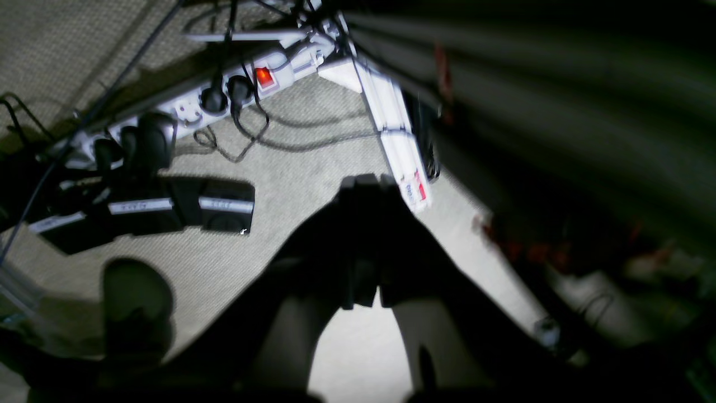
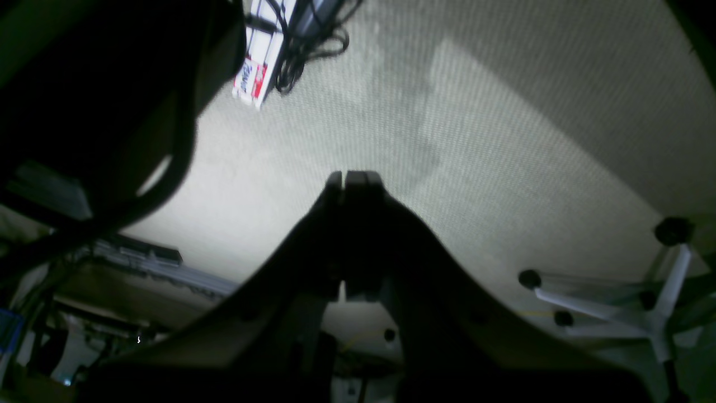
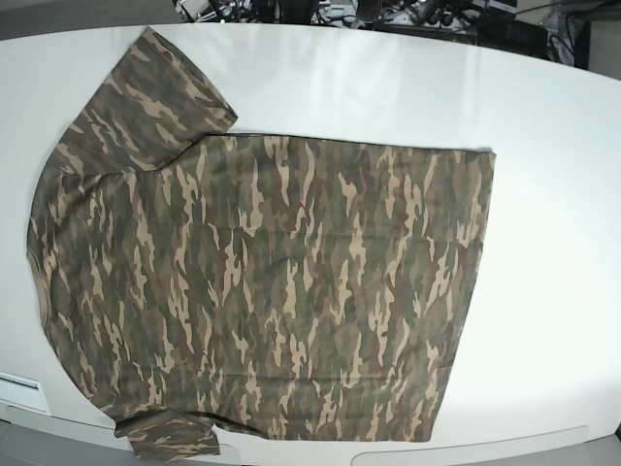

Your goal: Fold the T-shirt properly

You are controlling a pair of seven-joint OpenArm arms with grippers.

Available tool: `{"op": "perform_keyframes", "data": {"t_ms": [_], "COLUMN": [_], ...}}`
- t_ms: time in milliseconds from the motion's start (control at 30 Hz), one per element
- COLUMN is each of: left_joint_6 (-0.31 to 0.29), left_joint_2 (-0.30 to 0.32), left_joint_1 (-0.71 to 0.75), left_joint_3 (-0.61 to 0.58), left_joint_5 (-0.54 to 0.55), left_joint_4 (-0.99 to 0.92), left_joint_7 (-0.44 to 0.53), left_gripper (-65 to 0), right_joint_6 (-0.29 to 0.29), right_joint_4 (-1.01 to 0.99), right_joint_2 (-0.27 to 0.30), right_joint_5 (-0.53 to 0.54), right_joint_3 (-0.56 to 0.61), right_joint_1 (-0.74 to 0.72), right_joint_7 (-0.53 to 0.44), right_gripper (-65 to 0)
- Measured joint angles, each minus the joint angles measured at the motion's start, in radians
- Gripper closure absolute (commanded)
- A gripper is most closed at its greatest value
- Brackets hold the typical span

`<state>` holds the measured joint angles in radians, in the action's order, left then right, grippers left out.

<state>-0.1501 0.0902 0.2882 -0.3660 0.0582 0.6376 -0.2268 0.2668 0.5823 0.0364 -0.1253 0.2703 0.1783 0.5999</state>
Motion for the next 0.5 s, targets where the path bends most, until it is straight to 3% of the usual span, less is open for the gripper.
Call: {"op": "perform_keyframes", "data": {"t_ms": [200, 367, 500], "left_joint_6": [0.001, 0.002, -0.003], "left_joint_2": [0.068, 0.131, 0.206], "left_joint_1": [0.145, 0.293, 0.413], "left_joint_3": [0.001, 0.001, 0.0], "left_joint_5": [-0.007, -0.006, 0.001], "left_joint_4": [0.168, 0.373, 0.566], "left_joint_7": [-0.011, -0.072, -0.117], "left_gripper": [0.0, 0.0, 0.0], "right_joint_6": [0.054, 0.058, 0.061], "right_joint_4": [0.221, 0.463, 0.687], "right_joint_2": [0.002, 0.06, 0.104], "right_joint_5": [-0.002, 0.095, 0.132], "right_joint_3": [0.001, 0.0, 0.0], "right_joint_1": [0.174, 0.37, 0.509], "right_joint_7": [0.069, 0.176, 0.19], "right_gripper": [0.0, 0.0, 0.0]}}
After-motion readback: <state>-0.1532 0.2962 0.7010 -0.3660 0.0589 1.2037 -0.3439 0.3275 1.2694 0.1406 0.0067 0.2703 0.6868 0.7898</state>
